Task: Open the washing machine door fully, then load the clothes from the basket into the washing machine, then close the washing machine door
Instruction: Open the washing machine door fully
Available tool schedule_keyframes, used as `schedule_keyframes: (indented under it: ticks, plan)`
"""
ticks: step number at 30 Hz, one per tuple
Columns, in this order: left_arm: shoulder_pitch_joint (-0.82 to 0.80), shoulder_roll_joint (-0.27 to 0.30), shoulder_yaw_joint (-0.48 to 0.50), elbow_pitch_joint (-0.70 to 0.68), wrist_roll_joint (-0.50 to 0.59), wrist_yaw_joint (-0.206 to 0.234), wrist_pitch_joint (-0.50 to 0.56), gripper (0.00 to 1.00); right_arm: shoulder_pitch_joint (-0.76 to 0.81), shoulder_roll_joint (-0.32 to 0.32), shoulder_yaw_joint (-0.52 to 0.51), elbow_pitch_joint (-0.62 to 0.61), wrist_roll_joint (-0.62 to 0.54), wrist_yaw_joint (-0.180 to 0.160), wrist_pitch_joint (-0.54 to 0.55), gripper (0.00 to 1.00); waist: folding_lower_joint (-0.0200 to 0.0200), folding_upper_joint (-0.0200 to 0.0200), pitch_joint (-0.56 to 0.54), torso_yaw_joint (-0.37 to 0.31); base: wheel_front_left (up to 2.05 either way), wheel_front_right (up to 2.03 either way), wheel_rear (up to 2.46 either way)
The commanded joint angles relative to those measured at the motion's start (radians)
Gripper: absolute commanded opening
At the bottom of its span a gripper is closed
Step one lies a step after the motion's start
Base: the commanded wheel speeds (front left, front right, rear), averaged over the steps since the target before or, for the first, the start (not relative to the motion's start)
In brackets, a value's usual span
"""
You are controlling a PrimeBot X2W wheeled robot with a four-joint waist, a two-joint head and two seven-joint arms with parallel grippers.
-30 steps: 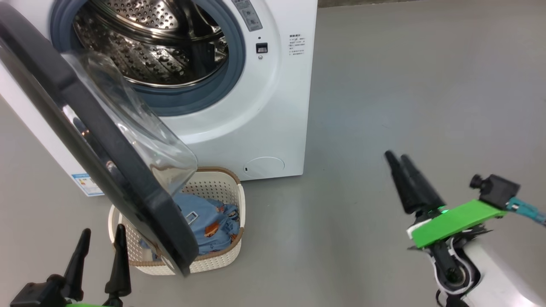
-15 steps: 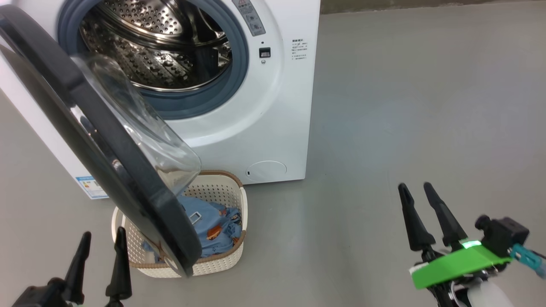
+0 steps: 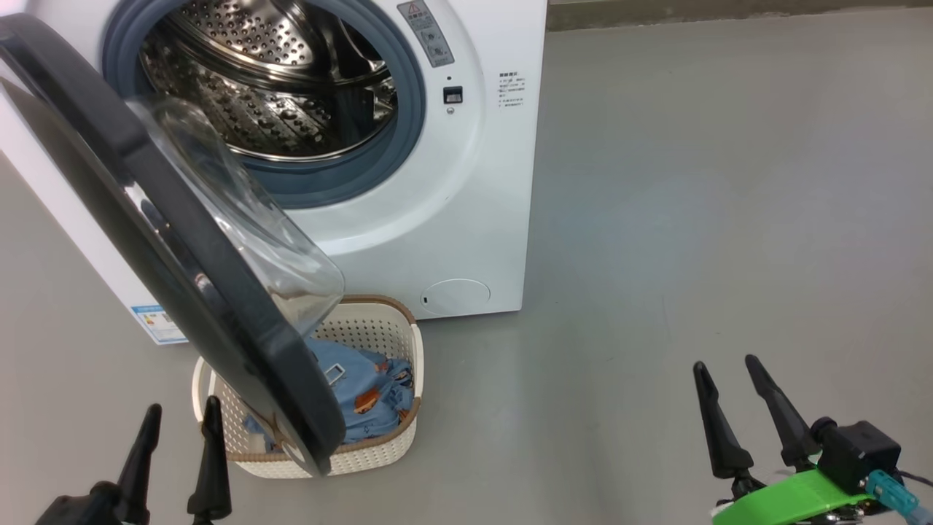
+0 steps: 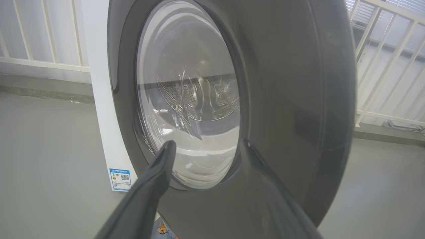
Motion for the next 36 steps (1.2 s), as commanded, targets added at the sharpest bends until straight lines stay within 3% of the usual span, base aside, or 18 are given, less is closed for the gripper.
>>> schedule_keyframes:
  ticks: [1,21,36]
  plan:
    - [-0.008,0.01,0.032,-0.029,0.011,-0.002,-0.006,1.0,0.006,0.005,0.004,-0.039,-0.047,0.003,-0.009,1.0,0.0,0.0,-0.001,0.004,0.0,0.0,0.0]
    - [0.007,0.005,0.019,-0.009,0.037,-0.002,-0.006,1.0,0.041,0.037,-0.027,0.0,-0.223,0.003,-0.009,1.0,0.0,0.0,-0.017,0.015,0.0,0.0,0.0]
    - [0.013,0.016,0.003,0.019,0.085,-0.002,-0.006,1.0,0.033,0.037,-0.036,0.014,-0.235,0.003,-0.009,1.0,0.0,0.0,-0.019,0.021,0.0,0.0,0.0]
